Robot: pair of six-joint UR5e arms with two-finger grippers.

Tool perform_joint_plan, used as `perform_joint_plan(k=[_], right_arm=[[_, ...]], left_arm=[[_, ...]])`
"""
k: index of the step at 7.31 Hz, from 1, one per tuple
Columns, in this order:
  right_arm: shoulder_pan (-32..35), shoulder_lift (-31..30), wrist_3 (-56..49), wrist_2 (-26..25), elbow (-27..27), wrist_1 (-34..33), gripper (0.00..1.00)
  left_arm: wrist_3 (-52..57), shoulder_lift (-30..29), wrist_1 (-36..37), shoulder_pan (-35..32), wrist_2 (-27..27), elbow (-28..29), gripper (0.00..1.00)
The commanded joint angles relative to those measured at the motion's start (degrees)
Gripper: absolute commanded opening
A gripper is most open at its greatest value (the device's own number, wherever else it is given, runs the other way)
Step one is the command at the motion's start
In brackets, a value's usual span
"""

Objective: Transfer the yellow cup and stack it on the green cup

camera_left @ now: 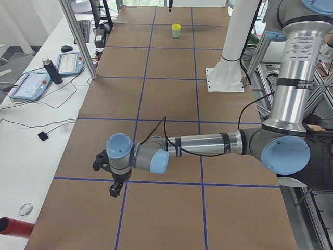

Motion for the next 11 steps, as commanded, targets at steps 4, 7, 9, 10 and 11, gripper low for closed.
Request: perform_joint_plan(k=[4, 7, 9, 10, 11], right_arm=[[7.5, 8.9, -12.1, 0.6, 0.0, -25.6, 0.99], [7.9, 8.1, -12.9, 1.1, 0.0, -26.8, 0.99], [8.8, 6.5, -14.5, 1.9, -0.1, -26.3, 0.99], [9.4, 5.5, -18.4, 2.2, -0.1, -26.1, 0.99], [9.6, 4.9, -19.9, 2.3, 0.0, -26.0, 0.99]], left_arm=[[-0.6, 2.5, 11.7, -0.3, -0.4, -10.7, 1.00], [-0.5, 3.4, 24.1, -0.4, -4.5, -19.4, 1.00], [0.2, 4.7, 23.6, -2.2, -5.5, -19.4, 1.00], [0.2, 5.3, 23.6, -2.3, -5.4, -20.3, 1.00], [0.2, 5.3, 23.6, -2.4, -4.9, -20.0, 1.00]])
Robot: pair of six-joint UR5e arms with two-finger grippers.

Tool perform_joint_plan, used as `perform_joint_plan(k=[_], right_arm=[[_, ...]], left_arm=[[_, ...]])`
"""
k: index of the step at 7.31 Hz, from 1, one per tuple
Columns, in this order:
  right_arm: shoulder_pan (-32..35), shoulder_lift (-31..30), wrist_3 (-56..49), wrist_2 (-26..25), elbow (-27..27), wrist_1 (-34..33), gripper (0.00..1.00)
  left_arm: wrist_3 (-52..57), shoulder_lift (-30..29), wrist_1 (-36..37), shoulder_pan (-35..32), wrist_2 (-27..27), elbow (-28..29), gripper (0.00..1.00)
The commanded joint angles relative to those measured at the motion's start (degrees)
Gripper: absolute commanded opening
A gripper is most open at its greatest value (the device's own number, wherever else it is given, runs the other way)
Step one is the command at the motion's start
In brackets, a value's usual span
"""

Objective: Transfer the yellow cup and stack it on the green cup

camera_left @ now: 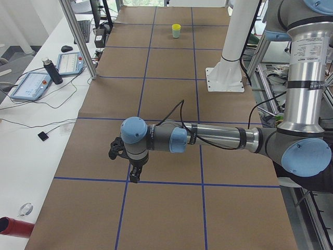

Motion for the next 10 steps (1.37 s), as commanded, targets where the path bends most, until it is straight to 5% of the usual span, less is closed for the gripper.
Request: perform_joint_plan(k=[1, 10], right_arm=[[0.4, -1.5, -2.8, 0.2, -0.2, 0.3, 0.99], [0.3, -0.9, -2.8, -0.2, -0.2, 0.3, 0.99]], left_arm=[[0.0, 0.2, 0.0, -0.3, 0.3, -0.1, 1.00], [0.0, 0.2, -0.1, -0.4, 2.3, 0.4, 1.00]])
